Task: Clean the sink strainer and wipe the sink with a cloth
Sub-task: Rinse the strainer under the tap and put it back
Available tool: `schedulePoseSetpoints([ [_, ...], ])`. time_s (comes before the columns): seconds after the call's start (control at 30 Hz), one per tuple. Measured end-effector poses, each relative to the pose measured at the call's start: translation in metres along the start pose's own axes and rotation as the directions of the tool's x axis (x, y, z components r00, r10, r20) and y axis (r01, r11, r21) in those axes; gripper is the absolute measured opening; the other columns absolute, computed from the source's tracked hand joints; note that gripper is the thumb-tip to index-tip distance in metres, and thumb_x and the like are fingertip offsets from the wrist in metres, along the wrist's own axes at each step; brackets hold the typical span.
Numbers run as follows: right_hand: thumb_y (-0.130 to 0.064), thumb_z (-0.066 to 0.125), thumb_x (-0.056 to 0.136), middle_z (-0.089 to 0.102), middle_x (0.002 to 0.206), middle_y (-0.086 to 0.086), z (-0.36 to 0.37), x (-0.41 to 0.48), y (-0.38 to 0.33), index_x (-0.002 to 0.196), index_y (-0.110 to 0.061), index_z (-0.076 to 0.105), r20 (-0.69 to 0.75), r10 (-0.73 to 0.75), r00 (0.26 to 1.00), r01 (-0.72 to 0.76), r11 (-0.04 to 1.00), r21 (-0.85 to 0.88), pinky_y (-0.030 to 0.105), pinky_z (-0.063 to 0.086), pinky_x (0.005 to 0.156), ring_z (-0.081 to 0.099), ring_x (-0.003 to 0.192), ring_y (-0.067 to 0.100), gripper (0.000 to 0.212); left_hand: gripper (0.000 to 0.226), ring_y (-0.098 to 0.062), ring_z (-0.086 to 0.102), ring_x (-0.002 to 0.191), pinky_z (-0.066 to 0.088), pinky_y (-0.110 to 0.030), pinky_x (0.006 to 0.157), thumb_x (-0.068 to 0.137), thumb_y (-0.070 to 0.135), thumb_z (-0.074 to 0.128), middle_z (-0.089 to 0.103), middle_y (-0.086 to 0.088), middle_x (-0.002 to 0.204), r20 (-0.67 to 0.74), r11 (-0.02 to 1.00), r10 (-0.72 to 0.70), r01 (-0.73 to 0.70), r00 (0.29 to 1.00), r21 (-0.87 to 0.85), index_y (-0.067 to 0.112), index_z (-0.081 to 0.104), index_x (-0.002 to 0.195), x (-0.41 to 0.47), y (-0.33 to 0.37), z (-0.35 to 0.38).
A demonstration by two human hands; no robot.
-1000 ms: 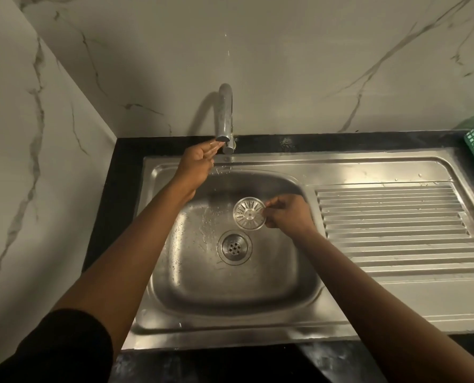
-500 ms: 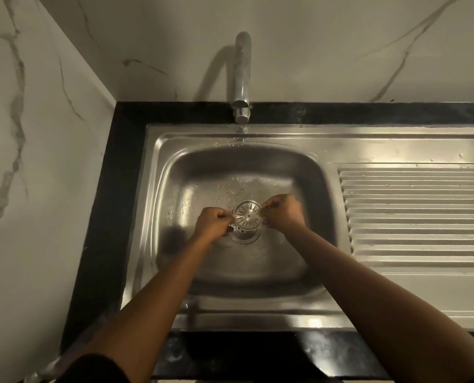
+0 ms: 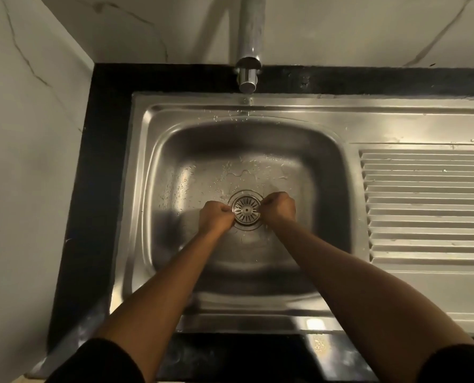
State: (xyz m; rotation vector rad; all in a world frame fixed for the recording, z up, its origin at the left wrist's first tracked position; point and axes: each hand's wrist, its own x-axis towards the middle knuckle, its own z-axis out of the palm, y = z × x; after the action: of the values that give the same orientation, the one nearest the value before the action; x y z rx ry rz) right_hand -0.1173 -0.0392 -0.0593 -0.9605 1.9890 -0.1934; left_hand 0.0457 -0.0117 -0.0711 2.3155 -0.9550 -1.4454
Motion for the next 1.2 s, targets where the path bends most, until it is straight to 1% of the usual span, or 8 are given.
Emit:
schedulePoseSetpoints([
  [0.17,-0.007,0.078,0.086,0.077,0.096,0.005,0.007,0.002,0.005,0.097,-0.015,0.08,-0.034,-0.011,0.999,0.01,1.0,-0.01,0.009,0.034,0.051,0.059,0.07,0.011,0.014,0.024,-0.022,0.081,0.078,0.068,-0.045,0.081,0.086,0.007,0.073,0.081,-0.005,0.075,0.013,1.0,0.004,-0.004,1.0,-0.009,0.02,0.075,0.066,-0.001,-0.004,0.0],
  [0.27,-0.007,0.075,0.087,0.078,0.098,0.005,0.008,0.001,0.006,0.097,-0.015,0.082,-0.056,-0.036,0.998,0.034,0.999,-0.038,0.008,0.033,0.054,0.055,0.066,0.009,0.015,0.023,-0.022,0.081,0.08,0.068,-0.044,0.084,0.087,0.011,0.072,0.082,-0.004,0.077,0.029,1.0,0.017,-0.017,0.999,-0.014,0.022,0.075,0.068,-0.004,-0.003,-0.001],
  [0.43,-0.006,0.067,0.089,0.076,0.092,0.006,0.001,-0.006,0.004,0.098,-0.015,0.082,-0.063,-0.111,0.992,0.104,0.988,-0.113,0.017,0.042,0.065,0.06,0.071,0.016,0.02,0.021,-0.023,0.081,0.079,0.067,-0.047,0.085,0.087,0.015,0.075,0.082,-0.003,0.077,0.036,0.998,0.043,-0.042,0.998,-0.042,0.024,0.075,0.068,-0.009,-0.003,-0.002],
  [0.57,-0.006,0.07,0.088,0.07,0.079,-0.002,-0.013,-0.015,0.004,0.092,-0.016,0.081,-0.045,-0.172,0.984,0.167,0.982,-0.091,0.01,0.039,0.056,0.066,0.074,0.015,0.016,0.022,-0.025,0.08,0.091,0.065,-0.049,0.09,0.09,0.015,0.073,0.083,-0.004,0.092,0.049,0.993,0.092,-0.088,0.995,-0.075,0.029,0.074,0.074,-0.022,0.007,-0.008],
  [0.7,-0.007,0.067,0.084,0.073,0.07,-0.008,-0.035,-0.035,-0.002,0.074,-0.025,0.076,-0.036,-0.234,0.972,0.235,0.972,0.022,0.02,0.056,0.057,0.072,0.067,0.012,0.023,0.009,-0.024,0.078,0.097,0.063,-0.05,0.095,0.095,0.02,0.071,0.082,-0.004,0.101,0.042,0.977,0.178,-0.172,0.983,-0.125,0.025,0.079,0.096,-0.047,0.023,-0.019],
  [0.8,-0.01,0.071,0.083,0.077,0.079,-0.006,-0.058,-0.063,-0.002,0.082,-0.026,0.078,-0.033,-0.301,0.953,0.301,0.935,0.189,0.031,0.063,0.066,0.076,0.073,0.015,0.018,0.018,-0.024,0.077,0.102,0.062,-0.05,0.097,0.096,0.019,0.071,0.081,-0.006,0.108,0.028,0.954,0.257,-0.249,0.966,-0.168,0.014,0.08,0.111,-0.073,0.037,-0.03],
  [0.97,-0.009,0.073,0.091,0.079,0.088,0.008,-0.103,-0.114,0.008,0.097,-0.013,0.078,-0.076,-0.35,0.934,0.337,0.787,0.516,0.03,0.062,0.067,0.078,0.081,0.02,0.009,0.013,-0.022,0.078,0.1,0.064,-0.047,0.093,0.096,0.018,0.073,0.082,-0.003,0.104,0.007,0.893,0.373,-0.357,0.928,-0.275,0.019,0.08,0.107,-0.125,0.06,-0.036],
  [1.2,0.001,0.07,0.092,0.077,0.09,0.017,-0.176,-0.174,0.033,0.101,-0.004,0.076,-0.183,-0.384,0.905,0.392,0.588,0.707,0.027,0.059,0.072,0.076,0.082,0.02,0.012,0.015,-0.015,0.08,0.092,0.065,-0.035,0.085,0.099,0.016,0.071,0.083,0.004,0.099,0.047,0.791,0.541,-0.489,0.84,-0.367,0.029,0.079,0.099,-0.199,0.104,-0.014],
])
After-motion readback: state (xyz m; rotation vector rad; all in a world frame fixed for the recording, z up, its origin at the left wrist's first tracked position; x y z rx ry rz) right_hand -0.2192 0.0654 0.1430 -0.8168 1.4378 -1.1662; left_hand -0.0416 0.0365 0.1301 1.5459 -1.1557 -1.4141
